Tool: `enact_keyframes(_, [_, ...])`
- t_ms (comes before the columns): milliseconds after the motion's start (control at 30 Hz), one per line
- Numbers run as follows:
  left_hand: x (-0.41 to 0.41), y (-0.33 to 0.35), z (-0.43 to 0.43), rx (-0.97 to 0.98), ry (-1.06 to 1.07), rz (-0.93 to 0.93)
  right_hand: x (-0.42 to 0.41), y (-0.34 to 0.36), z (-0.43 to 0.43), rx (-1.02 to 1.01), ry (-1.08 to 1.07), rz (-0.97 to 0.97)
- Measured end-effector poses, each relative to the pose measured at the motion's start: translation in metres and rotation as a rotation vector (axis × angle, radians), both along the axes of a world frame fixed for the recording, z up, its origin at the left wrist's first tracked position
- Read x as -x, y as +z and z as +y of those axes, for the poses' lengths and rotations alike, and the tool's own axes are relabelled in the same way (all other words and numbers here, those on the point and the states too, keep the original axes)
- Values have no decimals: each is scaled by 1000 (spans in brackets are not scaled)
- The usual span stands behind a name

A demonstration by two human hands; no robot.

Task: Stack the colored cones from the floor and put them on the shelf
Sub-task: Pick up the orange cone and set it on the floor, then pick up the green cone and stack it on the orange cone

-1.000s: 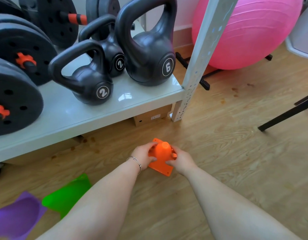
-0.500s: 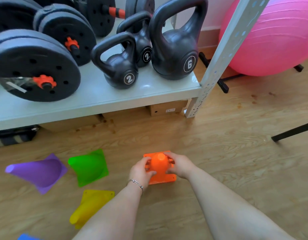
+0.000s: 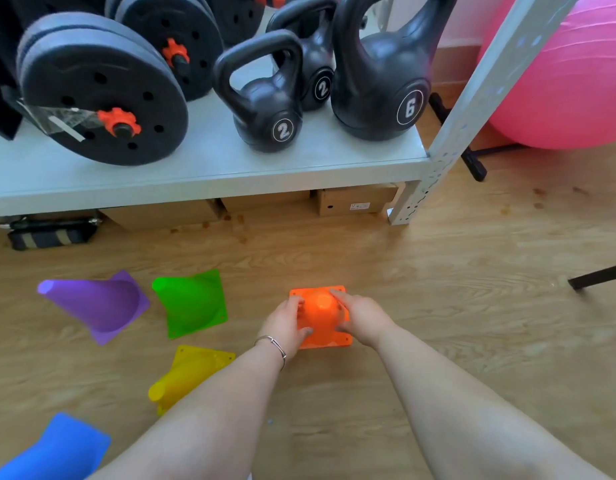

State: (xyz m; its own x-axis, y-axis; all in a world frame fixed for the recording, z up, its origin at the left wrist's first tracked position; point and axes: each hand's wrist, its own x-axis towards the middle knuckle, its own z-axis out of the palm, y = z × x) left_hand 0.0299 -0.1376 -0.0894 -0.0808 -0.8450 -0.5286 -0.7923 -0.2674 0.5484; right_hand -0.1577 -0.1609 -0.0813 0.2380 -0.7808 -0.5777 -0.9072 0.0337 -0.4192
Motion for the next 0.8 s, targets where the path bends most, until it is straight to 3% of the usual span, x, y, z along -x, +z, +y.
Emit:
enact_keyframes(100, [-3,9,-2,-26,-166,-156,1,6,1,59,118,77])
enact_keyframes(233, [-6,23,-2,64,-285,-380,3,22,1,254,108,204])
enact_keyframes(433, [-20,51,-9,324,-184,-553,-11,56,-9,525,58,297])
enact_keyframes(800, [-119,151,-25,484,-115,-726,-93,137,-41,660,108,266])
